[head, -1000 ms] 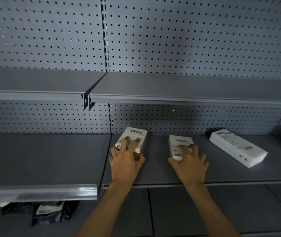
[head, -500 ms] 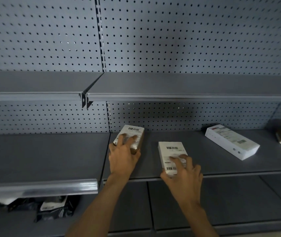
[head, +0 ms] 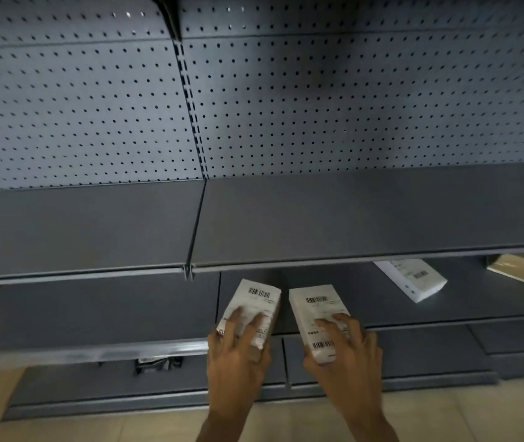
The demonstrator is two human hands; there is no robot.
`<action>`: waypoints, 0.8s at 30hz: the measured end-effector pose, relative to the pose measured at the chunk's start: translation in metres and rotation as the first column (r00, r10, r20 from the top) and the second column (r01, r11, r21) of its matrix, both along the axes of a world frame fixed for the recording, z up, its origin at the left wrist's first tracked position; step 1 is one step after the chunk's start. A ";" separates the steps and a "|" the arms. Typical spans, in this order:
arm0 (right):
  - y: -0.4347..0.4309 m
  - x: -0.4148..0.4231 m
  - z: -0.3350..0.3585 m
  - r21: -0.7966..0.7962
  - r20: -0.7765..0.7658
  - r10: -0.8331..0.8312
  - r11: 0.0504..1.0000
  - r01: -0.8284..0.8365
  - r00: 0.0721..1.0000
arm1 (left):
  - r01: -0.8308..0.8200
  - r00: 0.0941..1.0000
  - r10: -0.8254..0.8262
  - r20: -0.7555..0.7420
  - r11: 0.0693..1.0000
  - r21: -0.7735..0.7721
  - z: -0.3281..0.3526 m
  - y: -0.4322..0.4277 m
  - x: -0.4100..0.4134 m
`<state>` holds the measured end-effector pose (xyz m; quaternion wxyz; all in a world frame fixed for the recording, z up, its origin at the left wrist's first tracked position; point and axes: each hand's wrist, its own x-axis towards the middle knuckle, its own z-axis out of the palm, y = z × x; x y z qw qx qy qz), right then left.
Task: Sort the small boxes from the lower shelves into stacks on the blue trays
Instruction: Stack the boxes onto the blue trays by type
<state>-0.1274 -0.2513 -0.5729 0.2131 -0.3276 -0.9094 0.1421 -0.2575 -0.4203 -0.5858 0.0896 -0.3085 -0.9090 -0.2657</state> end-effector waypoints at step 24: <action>-0.105 0.120 0.400 -0.046 -0.203 -0.008 0.999 -0.001 0.979 | 0.020 0.998 -0.028 0.060 0.990 0.142 0.408 -0.109 0.110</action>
